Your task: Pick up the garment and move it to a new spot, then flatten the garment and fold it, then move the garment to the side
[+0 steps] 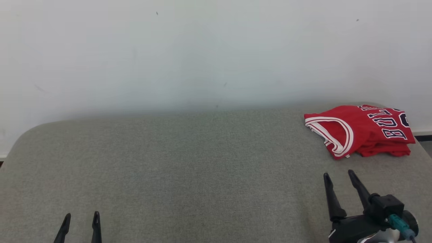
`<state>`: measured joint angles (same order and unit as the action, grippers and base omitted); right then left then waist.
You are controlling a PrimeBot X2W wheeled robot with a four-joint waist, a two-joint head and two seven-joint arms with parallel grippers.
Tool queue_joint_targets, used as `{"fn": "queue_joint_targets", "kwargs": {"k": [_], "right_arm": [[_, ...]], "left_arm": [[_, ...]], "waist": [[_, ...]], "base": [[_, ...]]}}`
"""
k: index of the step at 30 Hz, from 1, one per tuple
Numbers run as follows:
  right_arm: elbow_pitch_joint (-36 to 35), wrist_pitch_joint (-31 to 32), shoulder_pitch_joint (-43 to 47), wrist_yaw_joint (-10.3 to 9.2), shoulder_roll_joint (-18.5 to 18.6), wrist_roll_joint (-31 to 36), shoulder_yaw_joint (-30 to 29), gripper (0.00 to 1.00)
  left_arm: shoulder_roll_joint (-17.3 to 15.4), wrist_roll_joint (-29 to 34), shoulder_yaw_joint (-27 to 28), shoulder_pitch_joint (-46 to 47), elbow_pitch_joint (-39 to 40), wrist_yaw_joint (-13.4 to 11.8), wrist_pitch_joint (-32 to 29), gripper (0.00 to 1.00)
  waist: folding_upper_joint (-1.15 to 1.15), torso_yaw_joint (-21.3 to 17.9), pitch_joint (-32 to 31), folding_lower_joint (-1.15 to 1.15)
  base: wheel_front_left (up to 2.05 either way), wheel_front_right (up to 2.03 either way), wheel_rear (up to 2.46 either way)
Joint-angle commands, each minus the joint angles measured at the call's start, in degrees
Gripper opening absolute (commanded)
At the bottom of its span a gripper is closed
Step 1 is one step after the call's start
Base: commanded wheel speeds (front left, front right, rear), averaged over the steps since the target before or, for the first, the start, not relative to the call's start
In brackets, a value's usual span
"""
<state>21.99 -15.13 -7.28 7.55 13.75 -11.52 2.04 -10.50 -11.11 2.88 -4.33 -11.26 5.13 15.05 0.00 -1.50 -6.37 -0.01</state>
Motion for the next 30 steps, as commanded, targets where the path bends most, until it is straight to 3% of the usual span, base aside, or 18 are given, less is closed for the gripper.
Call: {"fn": "queue_joint_targets", "kwargs": {"k": [1,14,30], "right_arm": [[-0.70,0.03,1.29,-0.15,-1.30,-0.02,0.17,1.00],[-1.24,0.02,2.21,-0.15,-6.68,1.41,1.49,1.00],[-1.31,0.03,2.73,-0.15,-7.12,3.30,-0.56,1.00]], "left_arm": [[0.00,-0.09,-0.13,0.73,-0.60,0.31,0.15,1.00],[0.10,-0.21,0.08,0.78,-1.58,0.60,0.16,1.00],[-0.65,-0.87,-0.55,1.45,-4.17,1.17,0.16,1.00]], "waist": [[0.00,0.89,-0.79,0.01],[0.00,2.43,-1.57,0.01],[0.00,2.09,-0.91,0.01]], "base": [[0.00,0.00,0.00],[0.00,0.00,0.00],[0.00,0.00,0.00]]}}
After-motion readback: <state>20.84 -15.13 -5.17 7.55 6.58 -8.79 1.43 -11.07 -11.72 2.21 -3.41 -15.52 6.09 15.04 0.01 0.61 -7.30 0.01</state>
